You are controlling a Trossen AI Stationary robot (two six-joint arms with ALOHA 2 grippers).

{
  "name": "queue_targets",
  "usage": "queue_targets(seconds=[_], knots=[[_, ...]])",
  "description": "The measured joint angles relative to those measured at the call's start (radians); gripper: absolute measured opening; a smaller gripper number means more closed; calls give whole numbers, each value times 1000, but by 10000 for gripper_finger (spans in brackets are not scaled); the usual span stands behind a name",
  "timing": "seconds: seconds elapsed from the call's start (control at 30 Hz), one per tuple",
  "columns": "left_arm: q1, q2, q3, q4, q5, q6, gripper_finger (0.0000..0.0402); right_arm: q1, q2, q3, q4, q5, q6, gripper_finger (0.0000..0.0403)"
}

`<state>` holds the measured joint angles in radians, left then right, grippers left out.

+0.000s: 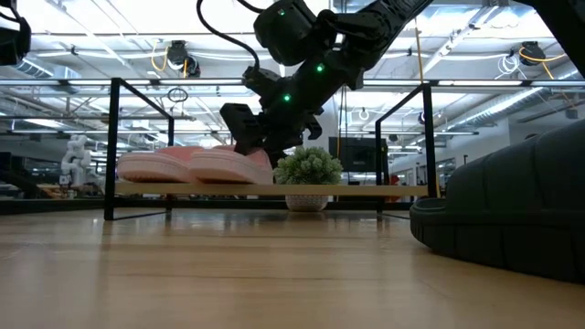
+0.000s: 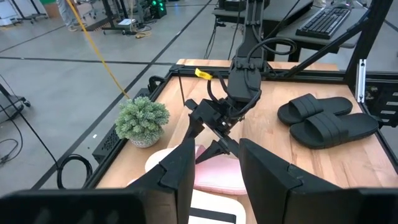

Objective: Pick and place slides into the shelf
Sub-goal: Put the pink slide on the shelf, then put the black slide on the shelf

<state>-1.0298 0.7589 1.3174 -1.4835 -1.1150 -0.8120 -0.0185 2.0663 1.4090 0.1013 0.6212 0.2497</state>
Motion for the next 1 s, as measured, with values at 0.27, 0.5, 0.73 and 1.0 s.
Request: queue_targets(seconds=[0.27,0.5,0.73,1.0], knots=[[0,0,0,0,42,-2,129,0,0,0,0,1,0,247],[0,0,0,0,43,-3,129,0,0,0,4,1,0,247],[0,0,0,0,43,-4,129,0,0,0,54,0,-4,247],[0,0,0,0,45,0,129,0,0,0,67,-24,-11,247]])
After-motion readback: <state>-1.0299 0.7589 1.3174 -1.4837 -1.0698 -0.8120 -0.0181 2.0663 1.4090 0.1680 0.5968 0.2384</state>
